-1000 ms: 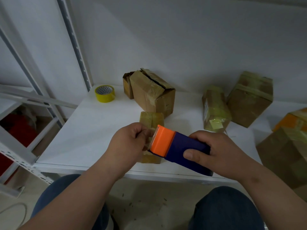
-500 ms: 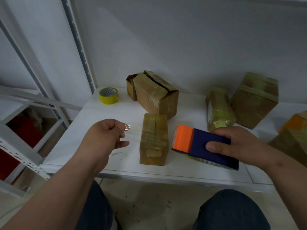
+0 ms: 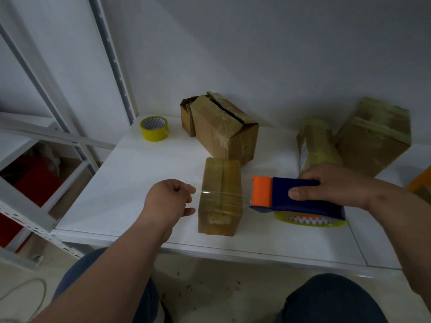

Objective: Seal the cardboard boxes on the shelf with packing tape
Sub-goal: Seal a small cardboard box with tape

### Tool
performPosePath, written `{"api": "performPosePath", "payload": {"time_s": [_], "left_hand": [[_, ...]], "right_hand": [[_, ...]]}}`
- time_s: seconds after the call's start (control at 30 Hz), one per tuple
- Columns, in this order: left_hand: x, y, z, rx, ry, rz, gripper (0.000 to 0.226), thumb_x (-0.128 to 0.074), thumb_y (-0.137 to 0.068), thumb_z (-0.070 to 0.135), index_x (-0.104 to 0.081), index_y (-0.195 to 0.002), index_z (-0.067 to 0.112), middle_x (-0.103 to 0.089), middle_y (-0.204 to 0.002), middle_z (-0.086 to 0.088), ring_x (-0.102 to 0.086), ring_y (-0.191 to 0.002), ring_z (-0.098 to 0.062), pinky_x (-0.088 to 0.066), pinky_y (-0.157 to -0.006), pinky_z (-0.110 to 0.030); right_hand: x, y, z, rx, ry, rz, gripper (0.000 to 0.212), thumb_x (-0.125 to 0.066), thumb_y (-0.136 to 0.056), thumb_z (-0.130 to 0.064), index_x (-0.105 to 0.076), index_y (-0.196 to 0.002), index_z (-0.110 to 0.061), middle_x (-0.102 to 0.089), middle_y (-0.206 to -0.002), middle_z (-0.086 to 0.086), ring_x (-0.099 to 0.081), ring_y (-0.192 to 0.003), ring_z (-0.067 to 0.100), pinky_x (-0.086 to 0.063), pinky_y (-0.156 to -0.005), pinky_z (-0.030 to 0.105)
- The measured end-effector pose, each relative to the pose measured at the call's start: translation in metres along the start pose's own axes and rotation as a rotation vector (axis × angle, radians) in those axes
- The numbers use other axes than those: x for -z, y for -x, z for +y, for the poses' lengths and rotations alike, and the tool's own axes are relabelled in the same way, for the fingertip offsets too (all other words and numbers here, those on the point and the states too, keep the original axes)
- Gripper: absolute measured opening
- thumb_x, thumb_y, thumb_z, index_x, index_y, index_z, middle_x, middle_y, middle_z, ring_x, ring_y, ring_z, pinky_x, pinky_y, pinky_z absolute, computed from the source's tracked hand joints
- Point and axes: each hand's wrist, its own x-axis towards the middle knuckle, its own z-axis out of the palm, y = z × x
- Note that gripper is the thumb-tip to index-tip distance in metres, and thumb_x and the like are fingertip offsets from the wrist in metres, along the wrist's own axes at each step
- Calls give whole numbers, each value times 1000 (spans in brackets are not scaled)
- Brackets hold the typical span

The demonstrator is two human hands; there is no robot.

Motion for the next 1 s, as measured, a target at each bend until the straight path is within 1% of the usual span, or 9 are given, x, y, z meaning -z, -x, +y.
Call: {"api": "performPosePath", "payload": {"time_s": [0.1, 0.2, 0.27, 0.37, 0.47, 0.6, 0.73, 0.87, 1.0], "left_hand": [[-3, -2, -9, 46, -28, 0, 23, -52, -96, 3, -71, -83, 8, -61, -83, -11, -59, -72, -20, -60, -68, -32], [-4, -2, -14, 90, -26, 1, 14, -60, -94, 9, -72, -86, 7, -63, -82, -12, -57, -70, -19, -61, -67, -35], [-4, -1, -16, 103, -71, -27, 14, -64, -93, 17, -70, -101, 6, -65, -81, -10, -57, -69, -16, -60, -64, -33], [-2, -2, -16, 130, -156, -105, 47, -61, -95, 24, -49, -141, 20, -68, -79, -5, -56, -72, -14, -58, -61, -29], [-3, -6, -11, 116, -357, -185, 60, -53, -97, 25, -30, -151, 30, -68, -95, -3, -59, -82, -16, -57, -64, -29], [-8, -11, -21, -162, -935, -186, 65, -45, -98, 20, -14, -155, 32, -40, -147, -5, -52, -123, -23, -47, -95, -33], [-15, 3, -23, -558, -500, 74, 46, -36, -104, 21, -35, -149, 24, -39, -152, 1, -35, -139, -16, -26, -113, -26], [-32, 8, -26, -657, -916, -239, 81, -6, -87, 75, -8, -155, 31, -1, -163, 11, 5, -150, -15, -9, -123, -39], [-33, -2, -29, -582, -1025, -303, 82, -10, -84, 77, 5, -154, 36, 14, -160, 17, 13, -149, -14, -10, -123, -41]], "right_hand": [[-6, -7, 6, -11, 7, -42, 59, -60, -59, -83, -70, -70, -25, -68, -66, -4, -64, -60, 7, -42, -54, 19], [-13, -14, 11, -71, 21, -66, 46, -63, -71, -62, -71, -85, -19, -70, -80, 0, -65, -70, 11, -44, -58, 18], [-19, -18, 11, -78, 16, -99, 52, -65, -68, -65, -71, -87, -17, -70, -81, 1, -65, -70, 11, -44, -59, 19], [-28, -24, 13, -90, -17, -125, 58, -66, -64, -69, -71, -91, -17, -71, -85, 1, -67, -78, 15, -47, -63, 21], [-33, -26, 15, -109, -57, -118, 55, -61, -64, -63, -71, -91, -16, -71, -84, 1, -67, -77, 16, -47, -64, 21], [-34, -27, 15, -129, -95, -139, 57, -64, -67, -64, -71, -92, -13, -70, -81, 1, -65, -71, 12, -45, -59, 17], [-39, -27, 17, -117, -111, -140, 59, -67, -68, -68, -71, -91, -14, -71, -79, -1, -65, -65, 7, -46, -56, 15], [-45, -26, 18, -81, -153, -160, 46, -66, -71, -62, -70, -83, -17, -70, -75, -3, -64, -61, 4, -46, -56, 14], [-43, -17, 26, -64, -158, -145, 52, -63, -71, -66, -69, -89, -18, -72, -79, -2, -67, -67, 7, -47, -60, 16]]}}
